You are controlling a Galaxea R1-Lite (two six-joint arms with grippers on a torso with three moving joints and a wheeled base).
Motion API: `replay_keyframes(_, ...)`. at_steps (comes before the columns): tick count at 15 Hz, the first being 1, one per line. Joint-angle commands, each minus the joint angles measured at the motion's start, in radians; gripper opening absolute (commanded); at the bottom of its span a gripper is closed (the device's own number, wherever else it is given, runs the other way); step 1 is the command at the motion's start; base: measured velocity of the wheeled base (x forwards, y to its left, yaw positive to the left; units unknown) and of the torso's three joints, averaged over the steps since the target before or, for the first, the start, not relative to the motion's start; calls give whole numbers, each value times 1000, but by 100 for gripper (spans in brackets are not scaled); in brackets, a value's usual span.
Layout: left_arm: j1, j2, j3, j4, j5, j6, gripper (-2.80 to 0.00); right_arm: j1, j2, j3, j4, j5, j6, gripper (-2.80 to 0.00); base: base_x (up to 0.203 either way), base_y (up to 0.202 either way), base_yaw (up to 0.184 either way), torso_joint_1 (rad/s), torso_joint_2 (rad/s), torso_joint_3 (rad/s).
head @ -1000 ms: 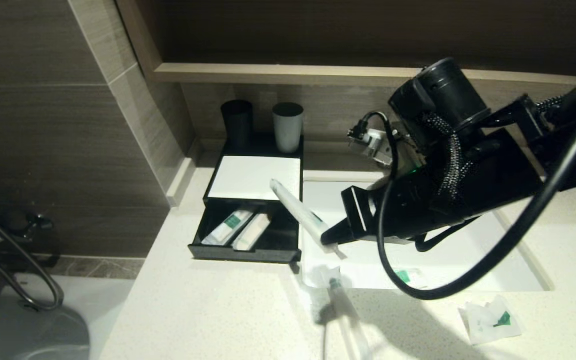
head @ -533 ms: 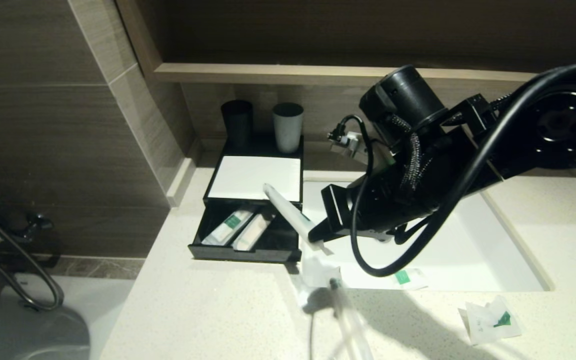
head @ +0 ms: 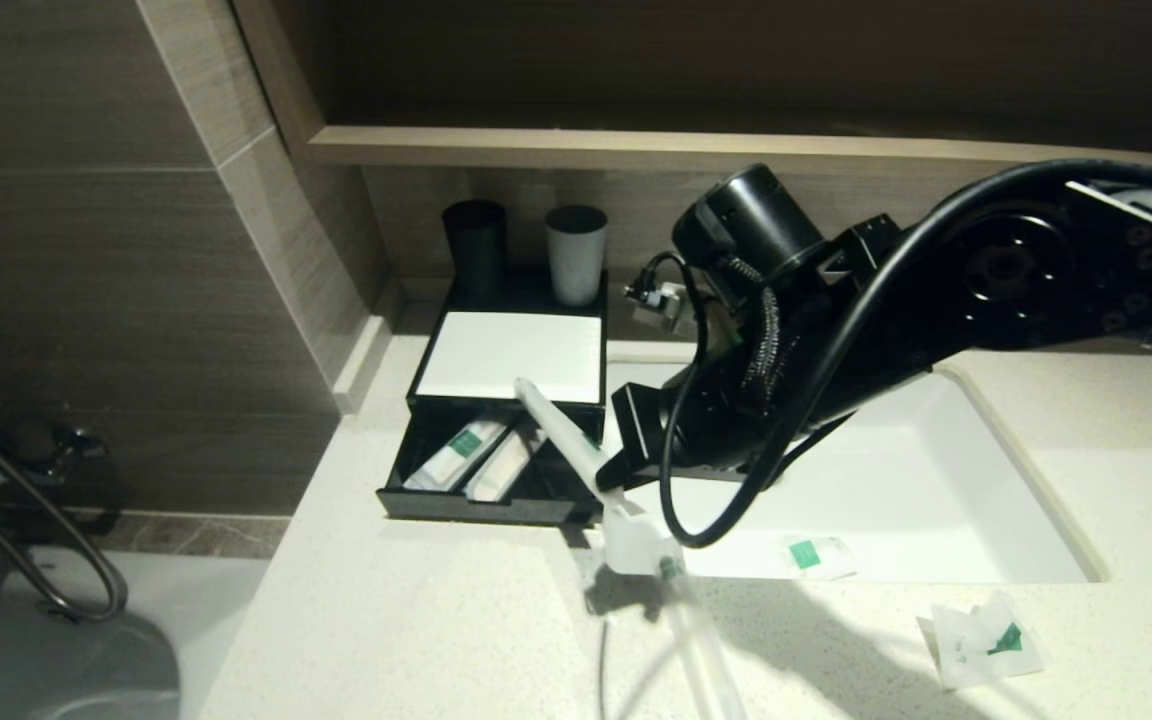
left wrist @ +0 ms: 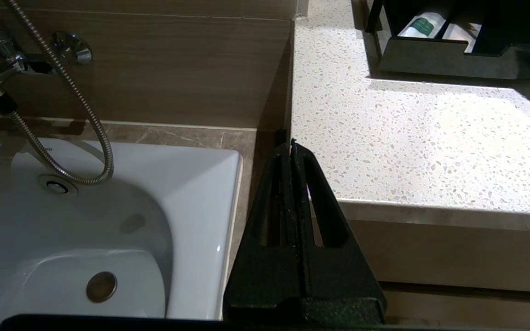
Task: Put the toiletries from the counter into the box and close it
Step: Place the bathroom toiletry into the drawer
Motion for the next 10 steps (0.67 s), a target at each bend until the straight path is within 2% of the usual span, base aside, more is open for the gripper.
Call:
replay_keyframes(1, 0, 0, 0, 0, 0, 0, -280, 0, 23, -37, 33, 1, 3, -280, 0, 0, 0, 0, 0, 0)
replay_keyframes(10, 0, 0, 0, 0, -1, 0, -280, 14, 39, -41, 93, 0, -29, -280, 0, 0, 0, 0, 0, 0)
